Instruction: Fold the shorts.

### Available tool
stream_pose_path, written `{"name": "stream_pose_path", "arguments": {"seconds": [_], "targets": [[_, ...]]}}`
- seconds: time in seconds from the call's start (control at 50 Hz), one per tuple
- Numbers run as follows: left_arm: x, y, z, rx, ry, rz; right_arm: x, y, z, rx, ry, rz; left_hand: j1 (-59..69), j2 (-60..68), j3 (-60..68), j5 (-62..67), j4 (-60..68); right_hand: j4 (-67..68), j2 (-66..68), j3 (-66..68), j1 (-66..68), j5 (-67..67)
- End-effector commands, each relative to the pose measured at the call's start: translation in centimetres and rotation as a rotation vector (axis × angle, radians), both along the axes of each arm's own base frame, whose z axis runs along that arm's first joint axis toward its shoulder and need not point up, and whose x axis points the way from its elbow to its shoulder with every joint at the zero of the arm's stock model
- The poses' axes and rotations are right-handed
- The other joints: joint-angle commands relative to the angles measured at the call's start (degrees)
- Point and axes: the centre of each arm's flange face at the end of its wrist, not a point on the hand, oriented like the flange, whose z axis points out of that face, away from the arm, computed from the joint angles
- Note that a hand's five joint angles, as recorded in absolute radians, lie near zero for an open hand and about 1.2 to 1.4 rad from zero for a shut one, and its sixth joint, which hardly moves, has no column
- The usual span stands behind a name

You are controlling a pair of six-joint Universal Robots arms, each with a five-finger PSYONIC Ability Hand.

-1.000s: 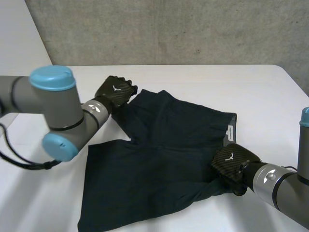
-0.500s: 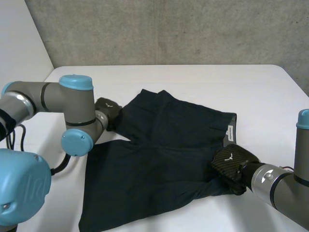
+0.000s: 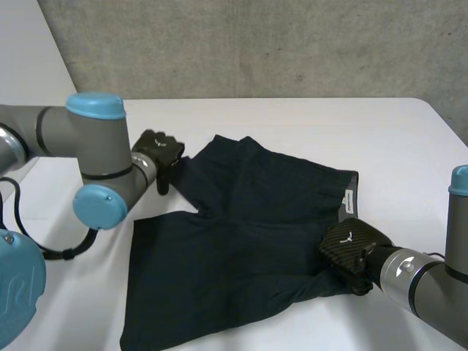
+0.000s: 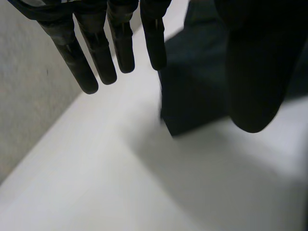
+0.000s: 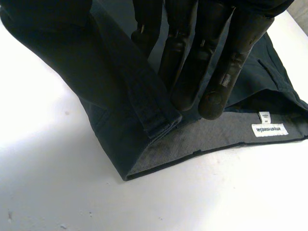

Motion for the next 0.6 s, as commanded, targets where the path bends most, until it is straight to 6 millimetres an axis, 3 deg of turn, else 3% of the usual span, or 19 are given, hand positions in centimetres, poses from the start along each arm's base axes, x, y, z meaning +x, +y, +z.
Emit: {"name": "stream_pose_path", "arguments": {"seconds": [0.02, 0.08, 0.26, 0.34, 0.4, 0.54, 0.6], "targets": [[-0.1, -2.1, -0.3, -0.024, 0.063, -0.099, -0.1, 0.1, -0.1, 0.013, -0.007, -0.008, -1.7, -0.8, -1.1, 0.0, -0.2, 11.7, 12.4, 11.7, 23.4, 14.4], [-0.1, -2.5, -2.0, 0.000, 0.051, -0.094, -0.1, 0.1, -0.1, 0.013, -0.007, -0.008, -1.7, -0.8, -1.1, 0.0, -0.2, 11.7, 12.4, 11.7, 23.4, 14.4], [-0.2, -2.9, -3.6, 0.011, 0.036, -0.102, 0.0, 0.0, 0.0, 0.007, -0.010, -0.007, 2.5, 3.4, 3.1, 4.2, 4.0, 11.7, 12.4, 11.7, 23.4, 14.4], [-0.2, -3.3, -4.3, 0.006, 0.014, -0.096, 0.0, 0.0, -0.1, 0.006, -0.010, -0.008, 22.3, 23.2, 22.9, 24.0, 23.8, 11.7, 12.4, 11.7, 23.4, 14.4], [0.2, -3.6, -4.2, -0.005, -0.003, -0.047, 0.0, 0.0, -0.1, 0.006, -0.010, -0.008, 52.4, 53.3, 53.0, 54.1, 53.9, 11.7, 12.4, 11.7, 23.4, 14.4], [1.0, -3.5, -2.8, -0.033, -0.039, 0.065, 0.0, -0.1, 0.0, 0.001, -0.011, -0.008, 53.9, 54.9, 54.6, 55.6, 55.5, 11.7, 12.4, 11.7, 23.4, 14.4], [1.5, -2.5, -3.4, 0.026, -0.073, 0.070, 0.0, -0.1, 0.0, 0.000, -0.012, -0.007, 53.9, 54.9, 54.6, 55.6, 55.5, 11.7, 12.4, 11.7, 23.4, 14.4]]}}
